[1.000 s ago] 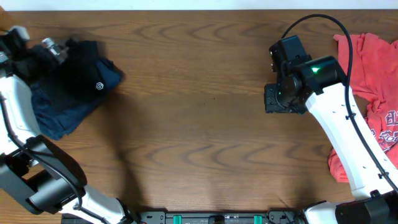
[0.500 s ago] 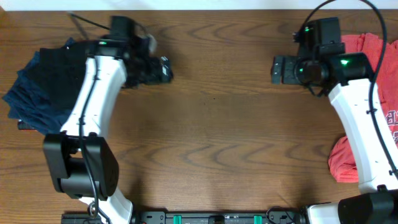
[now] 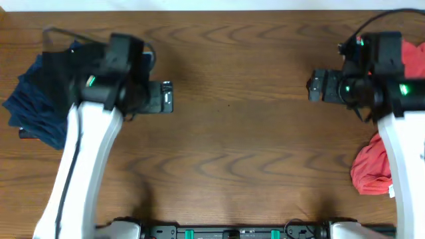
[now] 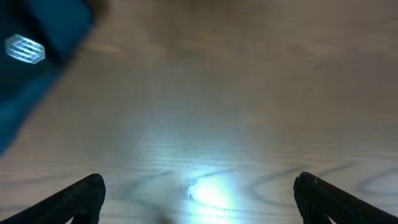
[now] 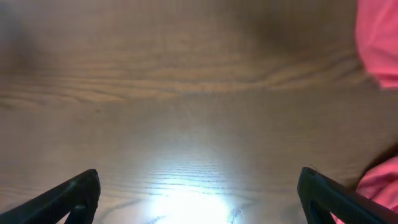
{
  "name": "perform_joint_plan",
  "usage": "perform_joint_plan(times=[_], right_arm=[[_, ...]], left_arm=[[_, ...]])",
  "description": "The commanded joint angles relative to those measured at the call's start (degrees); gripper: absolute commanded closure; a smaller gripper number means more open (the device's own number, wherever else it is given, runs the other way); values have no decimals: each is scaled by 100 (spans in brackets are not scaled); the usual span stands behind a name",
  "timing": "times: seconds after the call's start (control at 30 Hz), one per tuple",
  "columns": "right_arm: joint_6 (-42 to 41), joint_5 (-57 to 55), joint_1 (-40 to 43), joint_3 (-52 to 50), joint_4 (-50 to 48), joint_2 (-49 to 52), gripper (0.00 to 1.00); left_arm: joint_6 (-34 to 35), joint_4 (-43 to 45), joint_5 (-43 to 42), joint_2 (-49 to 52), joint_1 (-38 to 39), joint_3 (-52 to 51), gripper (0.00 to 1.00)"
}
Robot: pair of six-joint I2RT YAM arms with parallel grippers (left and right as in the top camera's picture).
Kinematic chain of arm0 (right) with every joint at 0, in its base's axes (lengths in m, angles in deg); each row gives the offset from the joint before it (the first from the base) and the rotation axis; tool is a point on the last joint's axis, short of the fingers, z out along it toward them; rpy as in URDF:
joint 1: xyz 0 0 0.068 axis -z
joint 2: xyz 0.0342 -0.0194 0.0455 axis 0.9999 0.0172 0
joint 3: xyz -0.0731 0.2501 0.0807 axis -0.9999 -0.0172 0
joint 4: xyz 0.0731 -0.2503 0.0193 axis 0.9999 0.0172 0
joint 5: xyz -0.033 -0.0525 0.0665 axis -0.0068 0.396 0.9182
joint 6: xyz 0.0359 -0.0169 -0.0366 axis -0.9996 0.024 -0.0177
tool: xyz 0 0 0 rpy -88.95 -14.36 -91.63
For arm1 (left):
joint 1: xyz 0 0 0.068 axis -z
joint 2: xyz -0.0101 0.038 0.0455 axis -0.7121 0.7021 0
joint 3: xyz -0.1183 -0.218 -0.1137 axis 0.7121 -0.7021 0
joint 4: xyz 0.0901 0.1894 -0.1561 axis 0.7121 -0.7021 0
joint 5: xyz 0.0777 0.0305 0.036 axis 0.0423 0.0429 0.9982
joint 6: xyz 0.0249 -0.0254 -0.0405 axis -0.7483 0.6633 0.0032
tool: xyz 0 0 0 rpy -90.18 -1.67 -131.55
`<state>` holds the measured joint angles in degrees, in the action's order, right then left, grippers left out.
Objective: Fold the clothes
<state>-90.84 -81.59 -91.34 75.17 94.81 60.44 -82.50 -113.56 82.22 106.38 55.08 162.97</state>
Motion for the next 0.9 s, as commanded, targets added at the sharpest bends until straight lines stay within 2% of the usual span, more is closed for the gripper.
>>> perform_joint_plan(times=[0.0, 0.23, 0.33, 0.4, 0.73, 0.87], right_arm=[[81, -76, -212, -702, -332, -990, 1], [61, -964, -671, -2597, -981, -3150, 1], [63, -1014, -669, -3101, -973, -3821, 1], [63, -1012, -669, -3294, -852, -4103, 1], [63, -1012, -669, -3416, 612, -4336, 1], [63, -1012, -669, -3418, 636, -4336, 1]], left_arm=[[-240, 297, 101, -1147, 7, -710, 2], [-267, 1751, -61, -3888, 7, -2758, 2], [-264, 2400, -63, -4693, 7, -3442, 2], [-264, 2422, -63, -5053, 7, -3674, 2], [-264, 1891, -61, -5322, 7, -3751, 2], [-264, 1690, -61, -5322, 7, -3751, 2]])
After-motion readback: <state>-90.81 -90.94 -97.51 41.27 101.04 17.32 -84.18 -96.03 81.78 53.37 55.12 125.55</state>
